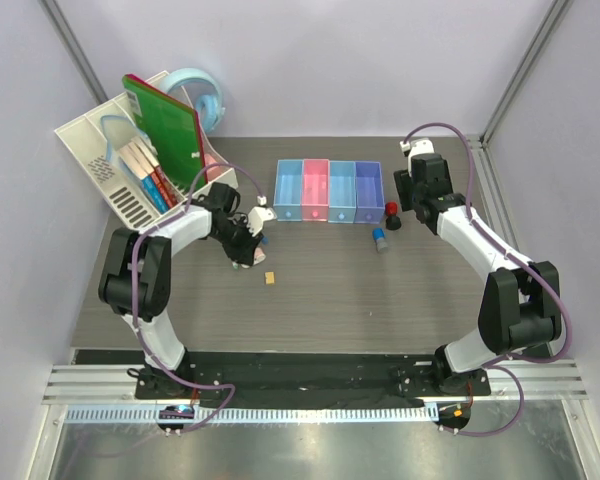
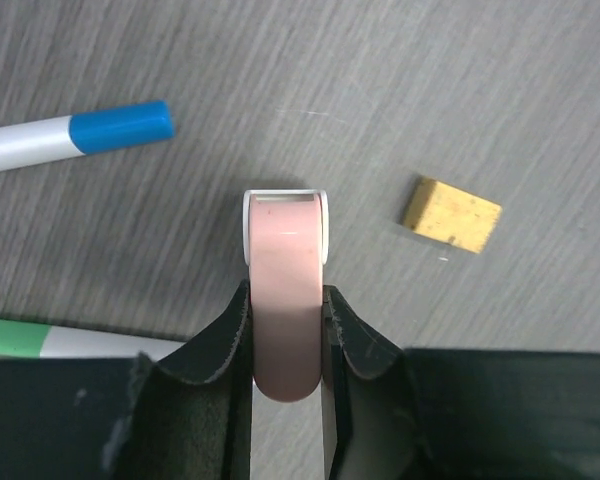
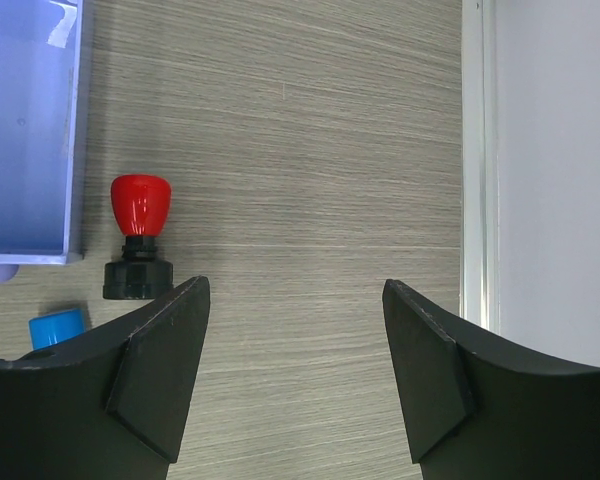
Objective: Sort the stationery into containers
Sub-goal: Pick up the stapler from the center of the board.
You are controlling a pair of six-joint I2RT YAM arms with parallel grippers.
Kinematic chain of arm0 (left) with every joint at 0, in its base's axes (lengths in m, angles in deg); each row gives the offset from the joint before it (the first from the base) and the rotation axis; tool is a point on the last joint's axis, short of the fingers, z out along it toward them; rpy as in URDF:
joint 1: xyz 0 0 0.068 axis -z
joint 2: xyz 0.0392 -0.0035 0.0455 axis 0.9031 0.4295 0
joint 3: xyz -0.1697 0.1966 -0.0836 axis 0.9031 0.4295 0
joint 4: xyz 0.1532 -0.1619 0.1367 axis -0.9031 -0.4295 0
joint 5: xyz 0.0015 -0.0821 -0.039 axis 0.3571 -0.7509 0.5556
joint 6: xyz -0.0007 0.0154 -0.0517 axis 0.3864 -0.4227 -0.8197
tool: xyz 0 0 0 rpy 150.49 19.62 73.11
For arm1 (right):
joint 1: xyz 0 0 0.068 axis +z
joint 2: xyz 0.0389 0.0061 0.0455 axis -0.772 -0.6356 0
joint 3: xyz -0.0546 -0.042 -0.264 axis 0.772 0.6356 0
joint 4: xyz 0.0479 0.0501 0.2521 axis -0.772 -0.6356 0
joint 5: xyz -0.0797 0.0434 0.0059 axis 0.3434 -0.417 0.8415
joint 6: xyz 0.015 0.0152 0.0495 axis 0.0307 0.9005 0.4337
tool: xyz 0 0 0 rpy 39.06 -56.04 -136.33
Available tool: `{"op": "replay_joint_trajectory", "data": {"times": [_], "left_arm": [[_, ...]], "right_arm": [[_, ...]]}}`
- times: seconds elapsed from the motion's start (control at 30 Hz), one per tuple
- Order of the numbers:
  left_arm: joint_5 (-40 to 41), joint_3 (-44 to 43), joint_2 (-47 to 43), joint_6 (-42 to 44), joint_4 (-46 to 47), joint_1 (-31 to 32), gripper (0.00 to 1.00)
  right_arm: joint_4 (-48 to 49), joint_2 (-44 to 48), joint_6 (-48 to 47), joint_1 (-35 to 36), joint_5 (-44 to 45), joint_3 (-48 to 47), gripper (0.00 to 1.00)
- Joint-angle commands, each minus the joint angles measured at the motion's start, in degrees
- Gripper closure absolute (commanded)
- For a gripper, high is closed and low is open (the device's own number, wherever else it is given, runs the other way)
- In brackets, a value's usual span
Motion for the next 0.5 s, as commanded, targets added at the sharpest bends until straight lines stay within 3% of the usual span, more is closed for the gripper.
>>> {"op": "replay_joint_trajectory", "data": {"times": [0.0, 0.23, 0.47], "left_arm": [[-2.5, -3.3, -6.6, 0.1, -4.5, 0.2, 1.00], [-1.4, -9.9, -11.7, -2.8, -3.0, 0.2, 1.00], [1.6, -24.4, -1.4, -5.5, 0.2, 0.9, 1.00]], "right_arm": [[0.3, 1.4, 0.5, -0.7, 0.1, -0.4, 0.25], [0.2, 2.1, 0.6, -1.0, -0.1, -0.2, 0.25], [0.3, 2.1, 0.8, -1.3, -0.1, -0.4, 0.25]]}}
